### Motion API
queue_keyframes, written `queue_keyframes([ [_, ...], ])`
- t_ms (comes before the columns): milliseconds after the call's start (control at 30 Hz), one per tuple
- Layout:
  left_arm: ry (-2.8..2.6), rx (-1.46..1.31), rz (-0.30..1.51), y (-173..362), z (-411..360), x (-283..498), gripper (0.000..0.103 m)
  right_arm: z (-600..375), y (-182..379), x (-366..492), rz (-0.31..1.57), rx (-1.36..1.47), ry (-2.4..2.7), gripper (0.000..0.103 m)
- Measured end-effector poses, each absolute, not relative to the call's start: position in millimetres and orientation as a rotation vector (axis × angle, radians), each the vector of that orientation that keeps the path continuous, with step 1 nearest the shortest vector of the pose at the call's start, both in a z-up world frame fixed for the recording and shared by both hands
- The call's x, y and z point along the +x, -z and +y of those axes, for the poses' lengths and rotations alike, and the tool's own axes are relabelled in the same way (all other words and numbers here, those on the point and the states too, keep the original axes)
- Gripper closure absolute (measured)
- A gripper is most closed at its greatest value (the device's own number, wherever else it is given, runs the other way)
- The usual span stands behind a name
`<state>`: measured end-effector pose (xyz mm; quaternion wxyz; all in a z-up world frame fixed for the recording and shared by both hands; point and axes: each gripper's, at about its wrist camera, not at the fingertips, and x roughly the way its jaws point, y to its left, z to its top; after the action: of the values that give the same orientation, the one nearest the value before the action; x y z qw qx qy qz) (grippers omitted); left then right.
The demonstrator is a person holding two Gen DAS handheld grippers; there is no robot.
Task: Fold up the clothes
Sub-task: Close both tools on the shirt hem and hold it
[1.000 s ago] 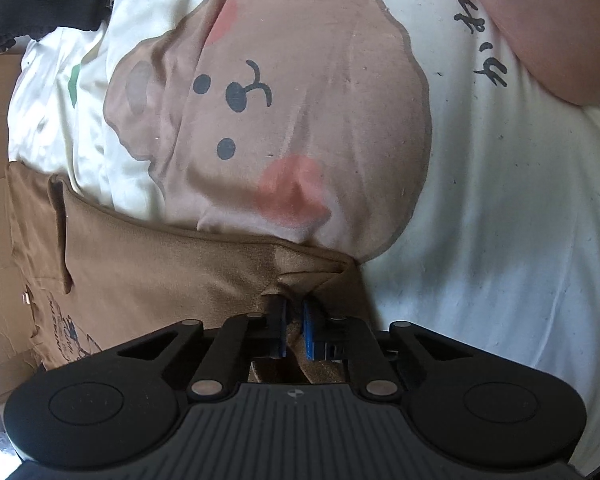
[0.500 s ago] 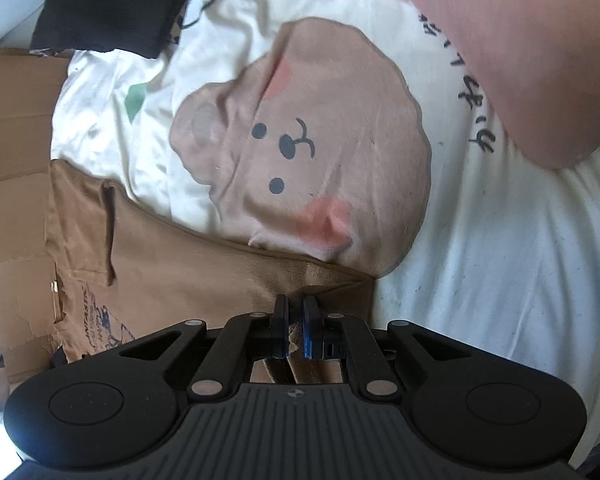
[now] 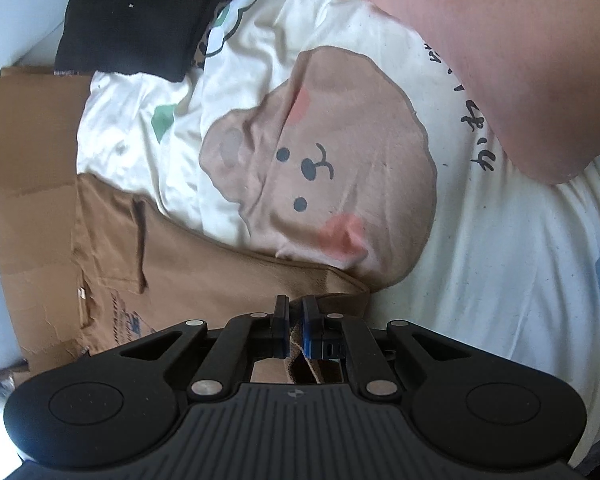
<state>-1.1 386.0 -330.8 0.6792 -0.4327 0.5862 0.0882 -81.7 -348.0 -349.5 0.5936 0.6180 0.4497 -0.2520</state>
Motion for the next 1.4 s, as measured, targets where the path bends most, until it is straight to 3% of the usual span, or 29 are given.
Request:
queue_keyframes([
  [233, -0.261, -1.042, 1.263, 337, 400, 20, 0.103, -351, 358, -83, 1.012, 1.518, 0.621, 0.098],
  [433, -0.217, -0.889, 1.354, 342, 390, 35, 0.102, -352, 366, -78, 1.026, 1.517, 0.629, 0.098],
  [500, -0.2, -0.83, 1.382, 344, 386, 34, 0.084, -352, 367, -76, 1.033, 1.503, 0.621, 0.098],
  [600, -0.18, -0.79, 1.398, 345, 384, 27, 0.067, -354, 367, -74, 1.035, 1.482, 0.617, 0.099],
  [767, -0.2, -0.793, 1.423, 346, 384, 12, 0.065, -357, 367, -68, 1.012, 1.491, 0.6, 0.099],
  [900, -0.17, -0.764, 1.446, 344, 373, 10, 0.052, -359, 370, -66, 0.998, 1.511, 0.596, 0.099],
  [1400, -0.169, -0.816, 1.424, 349, 367, 3, 0.051, -359, 377, -62, 1.032, 1.485, 0.59, 0.099],
])
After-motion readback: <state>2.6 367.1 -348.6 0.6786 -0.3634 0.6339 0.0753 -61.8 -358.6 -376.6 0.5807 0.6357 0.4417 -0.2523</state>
